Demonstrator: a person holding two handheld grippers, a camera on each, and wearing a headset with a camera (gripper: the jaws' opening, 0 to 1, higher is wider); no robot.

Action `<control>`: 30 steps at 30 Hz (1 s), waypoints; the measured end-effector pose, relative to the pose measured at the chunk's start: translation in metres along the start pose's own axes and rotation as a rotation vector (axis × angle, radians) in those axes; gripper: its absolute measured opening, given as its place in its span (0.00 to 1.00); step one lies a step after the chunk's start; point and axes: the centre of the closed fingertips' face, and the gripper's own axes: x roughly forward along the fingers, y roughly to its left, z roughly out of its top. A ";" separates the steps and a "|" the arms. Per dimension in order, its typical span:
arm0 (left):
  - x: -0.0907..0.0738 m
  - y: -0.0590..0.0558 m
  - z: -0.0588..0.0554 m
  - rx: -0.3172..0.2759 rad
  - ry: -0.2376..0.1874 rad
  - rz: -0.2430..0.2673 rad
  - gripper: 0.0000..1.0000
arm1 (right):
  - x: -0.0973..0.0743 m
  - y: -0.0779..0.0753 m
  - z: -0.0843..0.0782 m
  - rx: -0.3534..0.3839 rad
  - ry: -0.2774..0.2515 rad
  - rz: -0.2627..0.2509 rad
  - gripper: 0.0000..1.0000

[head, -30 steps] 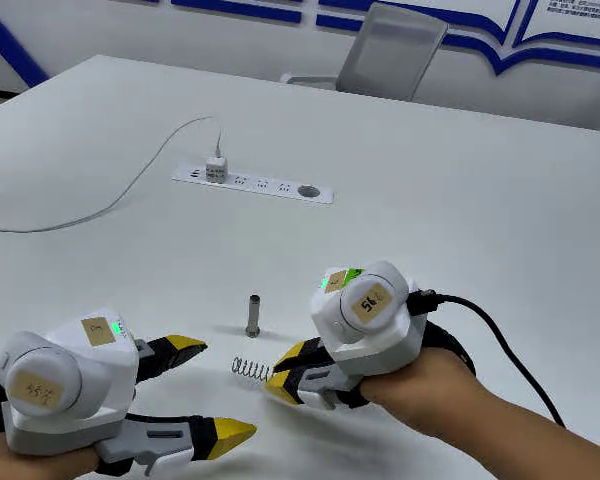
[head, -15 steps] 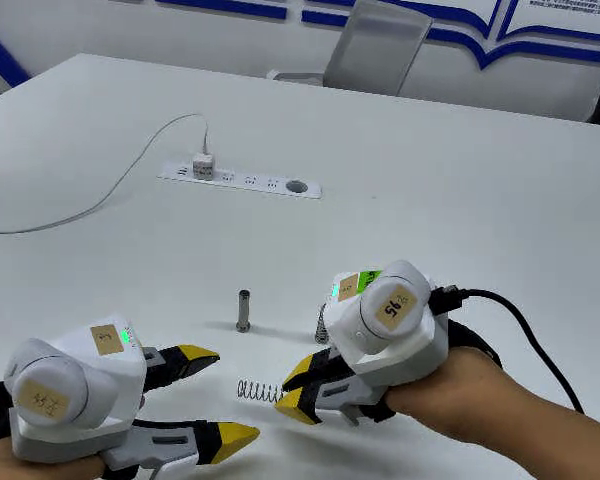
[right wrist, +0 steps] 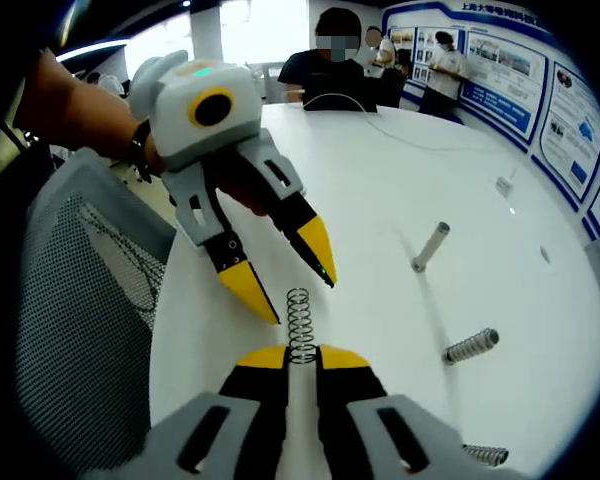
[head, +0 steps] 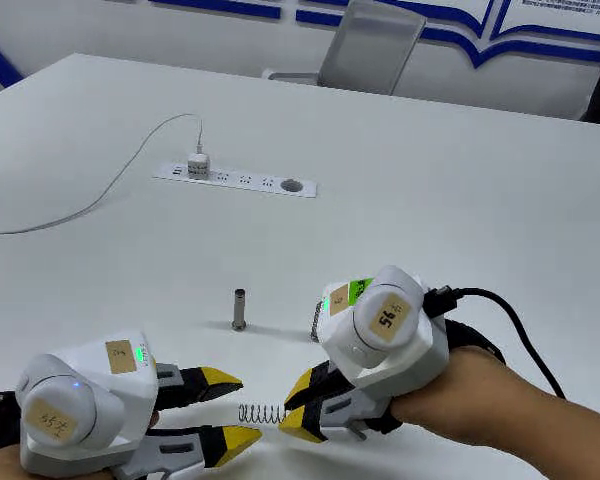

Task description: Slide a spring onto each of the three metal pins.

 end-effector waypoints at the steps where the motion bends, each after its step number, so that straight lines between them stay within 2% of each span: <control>1: 0.000 0.000 0.000 0.004 0.000 -0.002 0.25 | 0.000 0.001 0.000 -0.003 0.001 0.003 0.11; 8: 0.001 -0.008 -0.001 0.045 0.009 -0.032 0.15 | -0.003 0.002 0.003 -0.009 0.008 0.007 0.12; 20: 0.002 -0.009 0.000 0.058 0.015 -0.034 0.14 | -0.011 0.005 0.014 -0.025 -0.002 0.006 0.12; 30: 0.002 -0.010 0.001 0.064 0.013 -0.034 0.12 | -0.018 0.007 0.033 -0.046 -0.053 0.002 0.12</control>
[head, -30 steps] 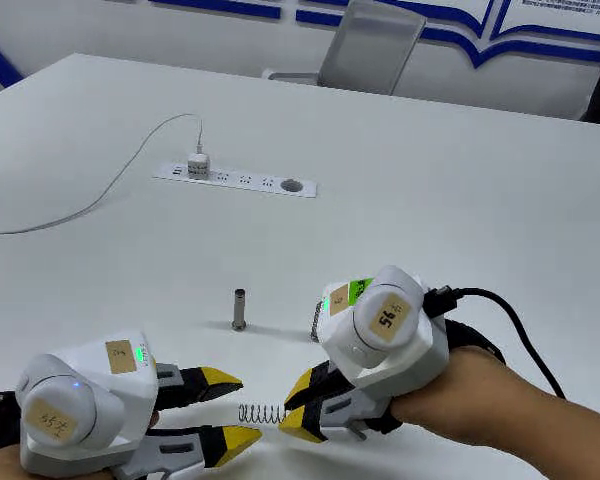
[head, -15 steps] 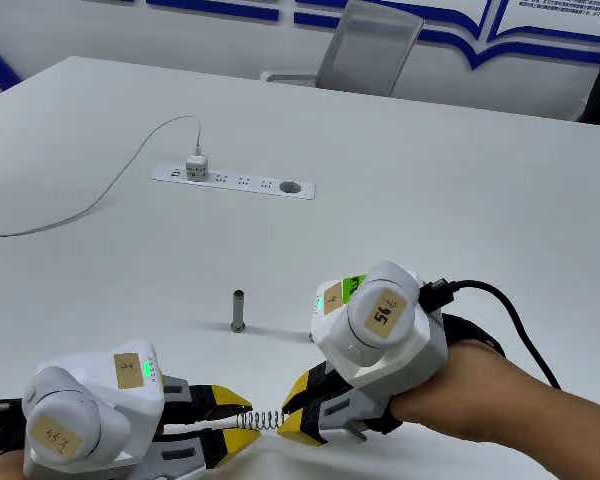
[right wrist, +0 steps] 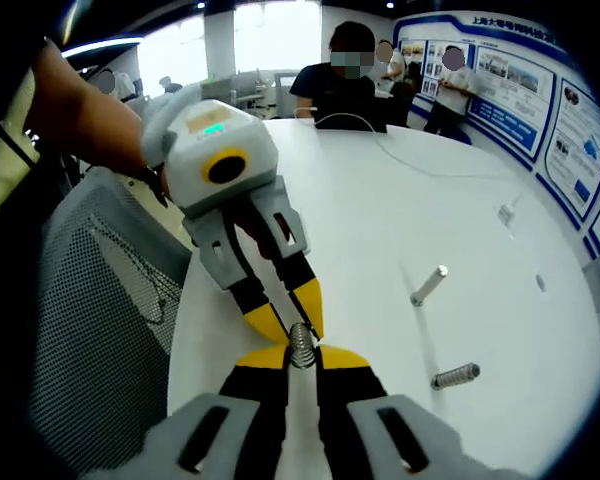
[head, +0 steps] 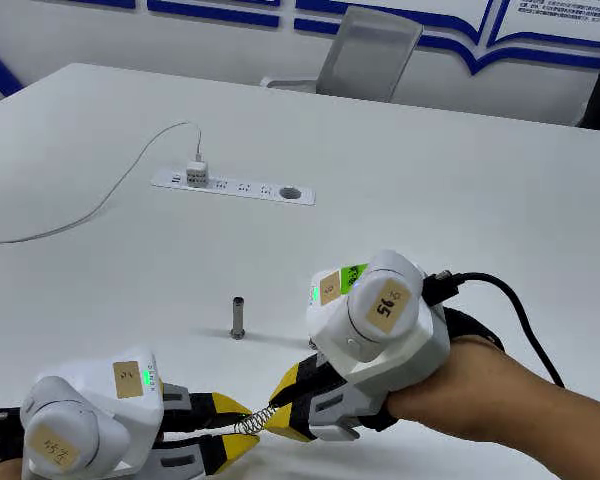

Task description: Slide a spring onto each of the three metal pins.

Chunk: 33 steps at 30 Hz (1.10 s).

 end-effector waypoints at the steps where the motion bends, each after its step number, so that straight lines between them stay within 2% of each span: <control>1: 0.000 0.000 0.000 0.001 -0.001 0.000 0.12 | 0.000 0.000 0.001 -0.001 -0.003 0.000 0.12; 17: 0.001 -0.001 0.005 -0.002 -0.015 0.001 0.11 | 0.003 0.000 0.021 -0.014 -0.060 -0.005 0.12; 33: 0.002 0.000 0.007 -0.038 -0.036 0.002 0.11 | 0.004 0.001 0.024 -0.011 -0.079 -0.008 0.13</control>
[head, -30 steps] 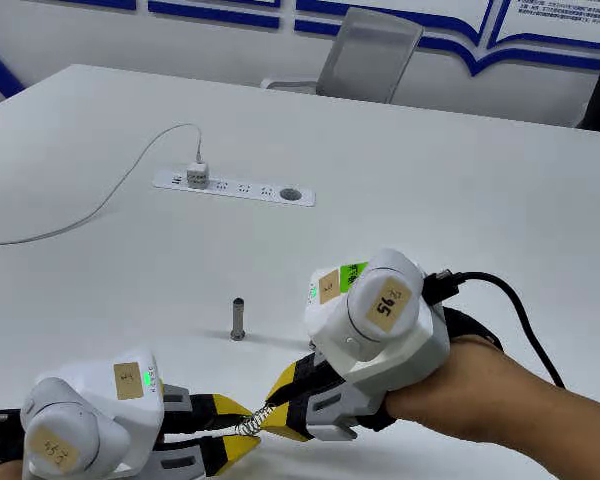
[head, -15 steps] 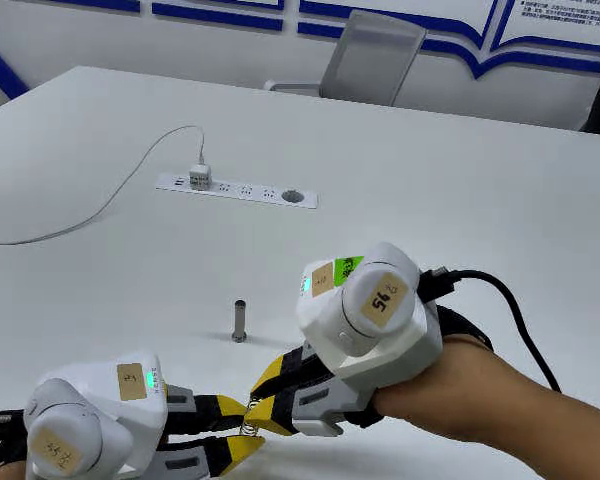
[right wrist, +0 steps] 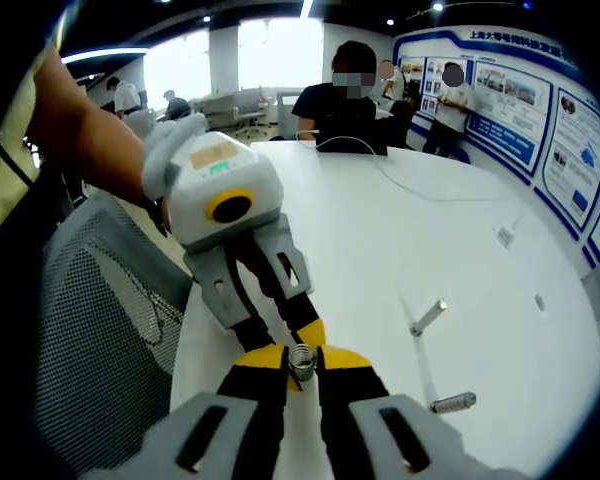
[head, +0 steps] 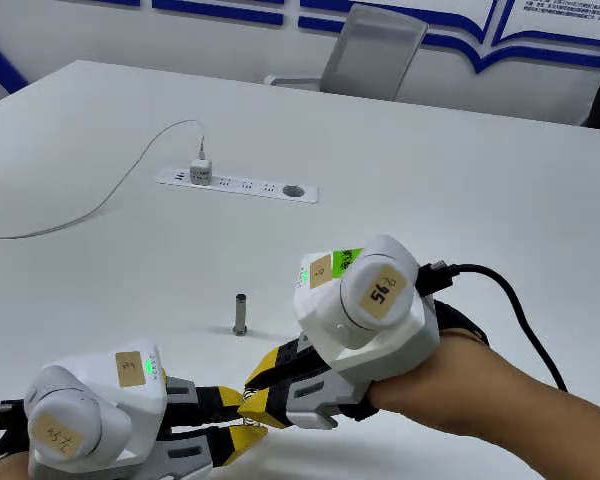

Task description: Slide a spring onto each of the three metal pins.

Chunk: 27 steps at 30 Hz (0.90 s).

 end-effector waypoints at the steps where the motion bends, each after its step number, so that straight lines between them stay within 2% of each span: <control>1: 0.000 0.000 0.000 -0.001 0.000 -0.001 0.11 | 0.000 0.000 0.000 0.001 0.000 0.000 0.14; 13: -0.001 0.001 0.000 -0.029 -0.005 -0.001 0.11 | 0.002 0.001 -0.005 0.011 -0.004 -0.004 0.14; 27: -0.001 0.002 0.004 -0.053 -0.025 0.003 0.11 | 0.000 -0.002 0.000 0.000 -0.031 -0.020 0.12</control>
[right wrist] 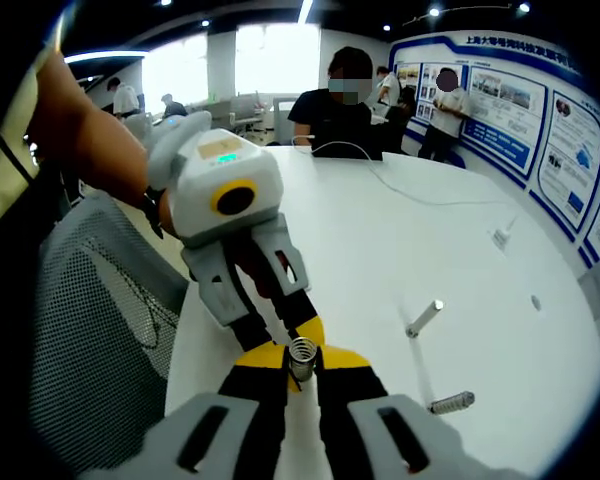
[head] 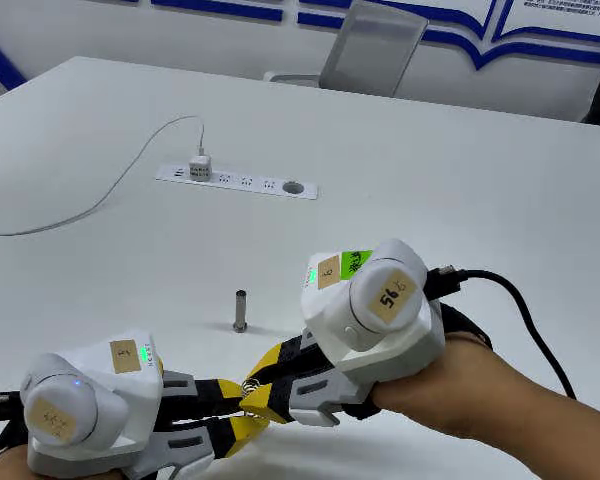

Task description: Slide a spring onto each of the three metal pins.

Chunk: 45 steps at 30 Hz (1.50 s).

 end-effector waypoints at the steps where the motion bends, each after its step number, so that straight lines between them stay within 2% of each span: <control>1: 0.000 0.000 0.000 0.001 0.000 0.000 0.11 | 0.000 0.000 0.000 0.000 -0.001 0.000 0.12; 10: 0.000 0.002 0.002 0.007 -0.008 0.006 0.12 | -0.001 -0.001 0.001 0.001 -0.004 -0.002 0.12; 45: -0.005 0.012 -0.001 -0.045 0.000 0.045 0.38 | -0.005 -0.013 -0.003 0.033 -0.009 -0.037 0.12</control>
